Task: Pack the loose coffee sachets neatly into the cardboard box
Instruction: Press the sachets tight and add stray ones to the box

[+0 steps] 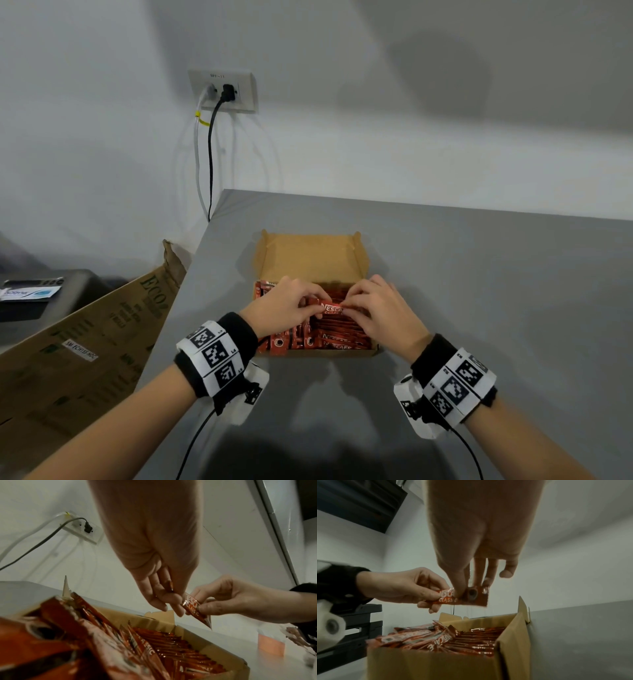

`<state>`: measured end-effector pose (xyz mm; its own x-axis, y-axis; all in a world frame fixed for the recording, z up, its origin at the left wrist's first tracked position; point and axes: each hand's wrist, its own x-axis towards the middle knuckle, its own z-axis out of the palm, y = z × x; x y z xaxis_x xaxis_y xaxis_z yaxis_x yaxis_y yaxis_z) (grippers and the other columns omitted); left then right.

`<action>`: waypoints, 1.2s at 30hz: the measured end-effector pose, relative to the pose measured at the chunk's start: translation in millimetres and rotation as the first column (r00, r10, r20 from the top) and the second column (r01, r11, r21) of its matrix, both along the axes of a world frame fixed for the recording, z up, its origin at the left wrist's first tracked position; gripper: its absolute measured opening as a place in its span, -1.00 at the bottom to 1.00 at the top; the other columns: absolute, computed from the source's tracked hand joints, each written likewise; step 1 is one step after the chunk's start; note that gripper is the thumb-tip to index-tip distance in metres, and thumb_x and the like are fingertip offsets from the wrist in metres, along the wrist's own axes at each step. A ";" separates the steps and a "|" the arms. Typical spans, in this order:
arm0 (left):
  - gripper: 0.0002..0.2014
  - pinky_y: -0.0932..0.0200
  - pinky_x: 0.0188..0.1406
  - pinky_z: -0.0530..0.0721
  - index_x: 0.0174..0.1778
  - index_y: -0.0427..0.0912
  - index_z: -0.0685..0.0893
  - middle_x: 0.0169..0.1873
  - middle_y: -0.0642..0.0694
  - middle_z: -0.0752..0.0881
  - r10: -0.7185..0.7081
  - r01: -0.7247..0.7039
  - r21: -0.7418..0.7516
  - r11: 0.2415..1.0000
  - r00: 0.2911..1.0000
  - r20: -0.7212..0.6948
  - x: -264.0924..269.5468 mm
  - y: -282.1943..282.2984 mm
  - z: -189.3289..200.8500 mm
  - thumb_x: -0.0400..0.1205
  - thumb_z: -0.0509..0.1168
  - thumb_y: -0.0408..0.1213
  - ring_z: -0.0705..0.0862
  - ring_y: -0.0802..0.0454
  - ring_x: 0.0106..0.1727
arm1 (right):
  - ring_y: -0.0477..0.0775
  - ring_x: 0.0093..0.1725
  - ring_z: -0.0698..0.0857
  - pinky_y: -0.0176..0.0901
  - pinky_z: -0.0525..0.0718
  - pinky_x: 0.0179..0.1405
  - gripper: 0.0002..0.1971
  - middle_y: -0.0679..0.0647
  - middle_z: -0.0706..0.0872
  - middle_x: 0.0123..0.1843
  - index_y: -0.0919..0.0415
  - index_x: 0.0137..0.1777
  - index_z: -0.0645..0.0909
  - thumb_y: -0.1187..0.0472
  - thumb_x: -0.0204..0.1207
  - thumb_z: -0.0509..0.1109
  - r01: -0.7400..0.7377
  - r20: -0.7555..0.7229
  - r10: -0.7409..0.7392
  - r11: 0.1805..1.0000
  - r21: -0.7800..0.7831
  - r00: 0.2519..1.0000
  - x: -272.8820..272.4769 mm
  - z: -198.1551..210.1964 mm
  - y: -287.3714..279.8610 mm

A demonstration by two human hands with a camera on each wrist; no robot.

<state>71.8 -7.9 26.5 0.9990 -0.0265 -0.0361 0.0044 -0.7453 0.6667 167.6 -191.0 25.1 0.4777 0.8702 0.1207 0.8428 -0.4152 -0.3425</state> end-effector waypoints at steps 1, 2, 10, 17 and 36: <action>-0.79 0.43 -0.16 0.63 0.16 -0.10 0.71 -0.14 0.02 0.80 -0.007 0.007 0.014 1.000 1.000 -0.004 0.3 -0.7 -1.8 0.63 0.31 -0.23 0.70 0.23 -0.22 | -0.06 0.10 0.46 -0.15 0.45 0.17 -0.76 -0.07 0.66 0.06 0.06 0.14 0.73 0.05 0.58 0.32 -0.010 -0.022 0.009 1.000 -0.027 1.000 0.1 -1.0 -0.6; -0.79 0.42 -0.18 0.63 0.15 -0.10 0.72 -0.16 0.02 0.80 -0.019 0.020 0.005 1.000 1.000 -0.017 0.4 -1.6 -3.8 0.64 0.30 -0.24 0.70 0.24 -0.23 | -0.05 0.09 0.48 -0.15 0.47 0.17 -0.77 -0.04 0.66 0.05 0.09 0.12 0.74 0.07 0.58 0.32 -0.024 -0.064 0.020 0.998 -0.060 0.998 -0.2 -0.8 -0.7; -0.73 0.03 -0.28 0.70 0.25 -0.09 0.66 -0.42 0.00 0.70 0.001 -0.005 -0.039 0.999 0.996 -0.088 -4.8 -1.8 -15.8 0.72 0.13 -0.27 0.71 -0.12 -0.37 | -0.13 -0.25 0.69 -0.53 0.59 -0.21 -0.82 0.10 0.80 -0.06 0.24 0.09 0.75 0.24 0.55 0.39 0.003 -0.376 -0.052 0.991 -0.130 0.925 -8.1 4.9 3.2; -0.66 0.39 -0.09 0.59 0.39 -0.01 0.49 -0.02 0.06 0.70 0.105 -0.111 0.075 0.991 0.991 0.079 -8.0 -1.5 -10.6 0.68 0.20 -0.24 0.60 0.23 -0.14 | -0.05 -0.28 0.73 -0.22 0.73 -0.08 -0.94 0.09 0.79 -0.25 0.25 -0.15 0.76 0.28 0.47 0.46 0.348 -0.351 -0.290 0.931 0.113 0.890 3.9 -1.9 1.9; -0.89 0.17 0.19 0.32 -0.11 -0.07 0.69 -0.07 0.05 0.71 0.054 -0.029 0.398 0.917 0.997 -0.052 -8.8 -16.9 -34.9 0.56 0.29 -0.16 0.58 0.09 0.05 | 0.22 -0.01 0.68 -0.11 0.52 -0.16 -0.87 0.17 0.72 -0.02 0.23 -0.12 0.68 0.37 0.48 0.29 -0.132 -0.035 0.132 0.861 -0.491 0.991 -14.6 8.6 19.7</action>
<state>63.0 -24.8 -8.4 0.9945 0.0438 -0.0951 0.0717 -0.9466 0.3143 153.0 -171.3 33.7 0.3544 0.8717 -0.3383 0.9016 -0.4146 -0.1237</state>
